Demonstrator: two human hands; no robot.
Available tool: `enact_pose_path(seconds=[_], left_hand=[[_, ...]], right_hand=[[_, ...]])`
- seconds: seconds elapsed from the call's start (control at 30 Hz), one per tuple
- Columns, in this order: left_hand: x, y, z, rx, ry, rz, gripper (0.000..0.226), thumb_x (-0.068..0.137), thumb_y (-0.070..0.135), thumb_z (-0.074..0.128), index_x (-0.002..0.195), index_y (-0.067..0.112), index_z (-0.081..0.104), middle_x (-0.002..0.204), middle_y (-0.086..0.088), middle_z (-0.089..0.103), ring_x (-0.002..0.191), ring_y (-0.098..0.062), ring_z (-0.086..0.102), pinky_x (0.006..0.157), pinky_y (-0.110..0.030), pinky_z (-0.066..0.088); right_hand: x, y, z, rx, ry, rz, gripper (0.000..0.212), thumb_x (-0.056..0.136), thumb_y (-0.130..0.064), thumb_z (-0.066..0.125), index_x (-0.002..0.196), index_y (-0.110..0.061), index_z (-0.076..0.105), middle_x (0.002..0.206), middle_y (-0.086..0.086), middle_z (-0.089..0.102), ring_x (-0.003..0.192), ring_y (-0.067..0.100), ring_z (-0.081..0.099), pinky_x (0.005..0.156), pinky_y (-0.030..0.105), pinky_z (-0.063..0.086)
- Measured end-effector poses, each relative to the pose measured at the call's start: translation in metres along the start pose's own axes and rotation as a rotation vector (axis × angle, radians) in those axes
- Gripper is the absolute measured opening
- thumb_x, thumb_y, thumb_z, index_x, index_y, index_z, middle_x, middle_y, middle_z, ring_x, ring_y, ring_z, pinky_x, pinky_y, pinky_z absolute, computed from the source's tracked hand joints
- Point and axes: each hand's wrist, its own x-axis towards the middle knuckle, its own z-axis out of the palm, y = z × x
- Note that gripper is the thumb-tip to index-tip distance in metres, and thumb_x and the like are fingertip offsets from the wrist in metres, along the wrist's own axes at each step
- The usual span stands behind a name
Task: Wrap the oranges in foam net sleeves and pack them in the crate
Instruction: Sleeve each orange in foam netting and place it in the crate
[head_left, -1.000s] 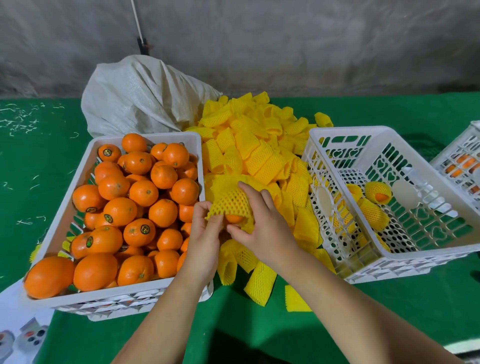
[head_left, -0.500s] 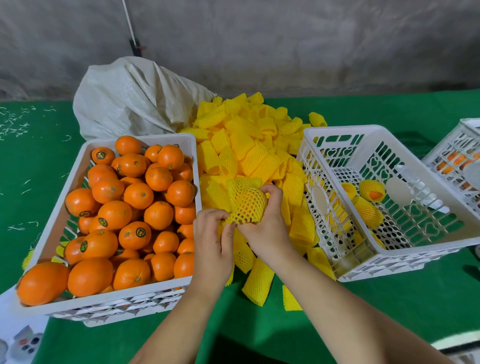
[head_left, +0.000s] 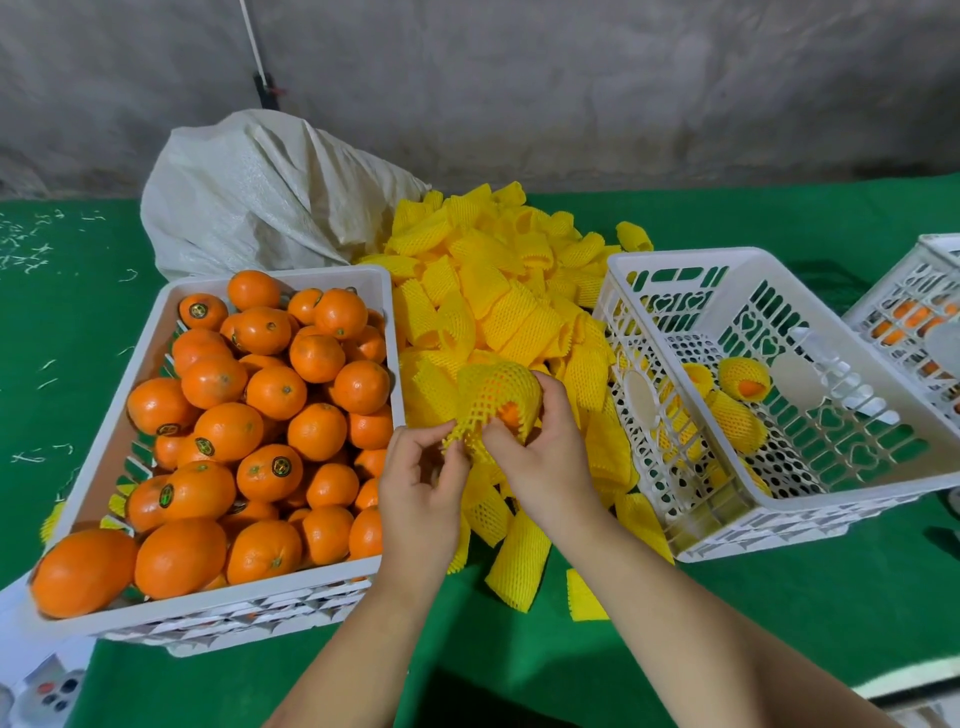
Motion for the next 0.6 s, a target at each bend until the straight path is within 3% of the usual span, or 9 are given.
enact_pose_path(seconds=[0.1, 0.2, 0.27, 0.33, 0.4, 0.47, 0.53, 0.6], left_hand=[[-0.003, 0.000, 0.000, 0.030, -0.036, 0.093, 0.025, 0.099, 0.027, 0.065, 0.109, 0.050, 0.064, 0.095, 0.010, 0.058, 0.085, -0.014, 0.059, 0.073, -0.020, 0.045], [-0.004, -0.003, -0.001, 0.029, -0.098, 0.117, 0.023, 0.100, 0.029, 0.062, 0.110, 0.049, 0.062, 0.097, 0.013, 0.058, 0.089, -0.014, 0.060, 0.078, -0.021, 0.046], [0.000, 0.002, -0.004, -0.146, -0.162, -0.062, 0.016, 0.097, 0.044, 0.062, 0.113, 0.043, 0.064, 0.102, 0.006, 0.063, 0.097, -0.019, 0.064, 0.083, -0.028, 0.051], [0.008, 0.005, -0.007, -0.276, -0.215, -0.255, 0.045, 0.090, 0.073, 0.060, 0.126, 0.044, 0.061, 0.114, 0.001, 0.067, 0.109, -0.020, 0.067, 0.089, -0.034, 0.057], [0.018, 0.010, -0.008, -0.321, -0.303, -0.308, 0.059, 0.096, 0.075, 0.052, 0.146, 0.044, 0.051, 0.139, 0.005, 0.065, 0.132, -0.019, 0.061, 0.101, -0.034, 0.056], [0.022, 0.011, -0.010, -0.357, -0.392, -0.265, 0.055, 0.109, 0.050, 0.050, 0.157, 0.022, 0.045, 0.153, -0.007, 0.057, 0.143, -0.029, 0.053, 0.114, -0.044, 0.048], [0.020, 0.011, -0.016, -0.348, -0.387, -0.273, 0.057, 0.105, 0.044, 0.061, 0.152, 0.014, 0.051, 0.150, -0.015, 0.059, 0.139, -0.038, 0.055, 0.114, -0.056, 0.047], [0.018, 0.008, -0.019, -0.340, -0.377, -0.293, 0.065, 0.097, 0.044, 0.073, 0.152, 0.015, 0.052, 0.146, -0.014, 0.062, 0.134, -0.037, 0.061, 0.105, -0.051, 0.055]], right_hand=[[-0.006, 0.000, 0.006, 0.024, 0.060, -0.043, 0.068, 0.080, -0.029, 0.076, 0.140, -0.038, 0.044, 0.124, -0.023, 0.061, 0.111, -0.003, 0.062, 0.088, 0.019, 0.055], [-0.010, -0.003, 0.011, -0.049, 0.112, -0.123, 0.076, 0.085, -0.019, 0.076, 0.148, -0.036, 0.038, 0.137, -0.015, 0.050, 0.126, -0.018, 0.043, 0.095, 0.001, 0.037], [-0.010, -0.004, 0.010, -0.160, 0.112, -0.220, 0.079, 0.087, -0.009, 0.076, 0.152, -0.031, 0.037, 0.145, -0.006, 0.039, 0.132, -0.021, 0.031, 0.098, -0.003, 0.029], [-0.008, -0.008, 0.004, -0.183, -0.002, -0.262, 0.085, 0.085, -0.004, 0.074, 0.154, -0.036, 0.036, 0.146, -0.011, 0.027, 0.134, -0.018, 0.029, 0.099, 0.000, 0.034], [-0.009, -0.013, 0.001, -0.180, -0.248, -0.251, 0.094, 0.081, -0.015, 0.071, 0.156, -0.049, 0.027, 0.149, -0.019, 0.018, 0.140, -0.010, 0.027, 0.105, 0.013, 0.043], [-0.015, -0.013, 0.003, -0.121, -0.402, -0.191, 0.097, 0.081, -0.034, 0.069, 0.155, -0.061, 0.012, 0.158, -0.023, 0.013, 0.150, -0.001, 0.023, 0.113, 0.026, 0.041], [-0.017, -0.012, 0.008, 0.132, -0.325, -0.019, 0.094, 0.080, -0.053, 0.071, 0.150, -0.068, 0.010, 0.159, -0.022, 0.023, 0.143, -0.008, 0.035, 0.104, 0.020, 0.047], [-0.014, -0.011, 0.011, 0.295, -0.265, 0.151, 0.094, 0.074, -0.066, 0.075, 0.151, -0.064, 0.020, 0.152, -0.022, 0.041, 0.126, -0.016, 0.051, 0.089, 0.014, 0.053]])
